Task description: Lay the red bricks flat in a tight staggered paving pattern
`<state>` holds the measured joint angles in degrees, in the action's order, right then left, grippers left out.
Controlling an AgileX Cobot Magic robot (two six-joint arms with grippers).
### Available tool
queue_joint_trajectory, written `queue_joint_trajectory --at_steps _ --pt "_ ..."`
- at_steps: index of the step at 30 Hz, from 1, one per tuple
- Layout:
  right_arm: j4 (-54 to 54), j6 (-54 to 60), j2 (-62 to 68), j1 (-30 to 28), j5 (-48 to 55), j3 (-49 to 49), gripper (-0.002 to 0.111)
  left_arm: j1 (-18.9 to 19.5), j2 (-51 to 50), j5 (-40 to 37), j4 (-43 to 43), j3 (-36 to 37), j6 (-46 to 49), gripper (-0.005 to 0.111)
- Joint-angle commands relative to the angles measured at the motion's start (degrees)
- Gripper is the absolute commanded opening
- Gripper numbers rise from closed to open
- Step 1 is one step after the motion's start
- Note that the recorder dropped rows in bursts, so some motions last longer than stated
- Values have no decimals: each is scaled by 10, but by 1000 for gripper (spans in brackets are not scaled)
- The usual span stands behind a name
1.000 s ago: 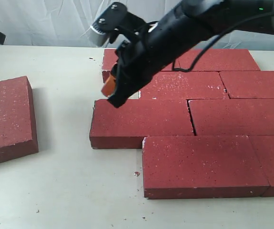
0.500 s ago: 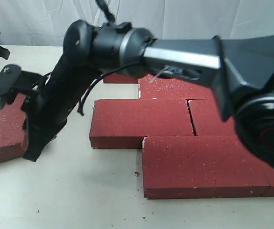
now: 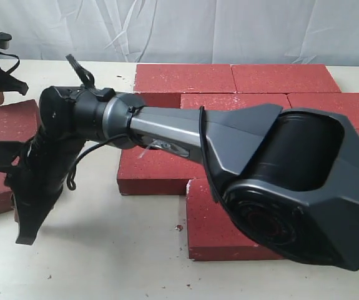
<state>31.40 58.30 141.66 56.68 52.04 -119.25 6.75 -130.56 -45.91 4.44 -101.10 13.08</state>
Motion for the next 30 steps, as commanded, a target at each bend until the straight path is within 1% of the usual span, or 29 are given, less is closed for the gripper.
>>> queue_joint_trajectory --at_steps 1,6,9,11,12,13,18,23,26,30 --pt "-37 0 6 -1 -45 -5 -1 1 -10 -16 -15 -10 10 0" --pt "-77 -17 18 -1 -94 -5 -1 1 -10 -54 -15 -12 10 0" --pt "-98 -22 18 -1 -97 -5 -1 1 -10 -72 -12 -12 10 0" --pt "-147 -66 14 -6 -107 -5 -1 1 -8 -81 -11 -12 10 0" --pt "-177 -85 12 -16 -107 -5 -1 1 -4 -86 -10 -12 10 0" --pt "-182 -92 9 -21 -105 -5 -1 1 -1 -89 -10 -12 10 0" --pt "-167 -95 -38 -89 -102 -5 -1 8 7 -115 2 -12 8 0" --pt "-170 -93 -53 -147 -104 -5 -1 29 7 -155 -5 -12 6 0" --pt "-164 -93 -51 -168 -100 -5 -1 34 7 -160 -26 -12 6 0" --pt "-165 -95 -51 -178 -96 -5 -1 34 7 -149 -44 -10 6 0"
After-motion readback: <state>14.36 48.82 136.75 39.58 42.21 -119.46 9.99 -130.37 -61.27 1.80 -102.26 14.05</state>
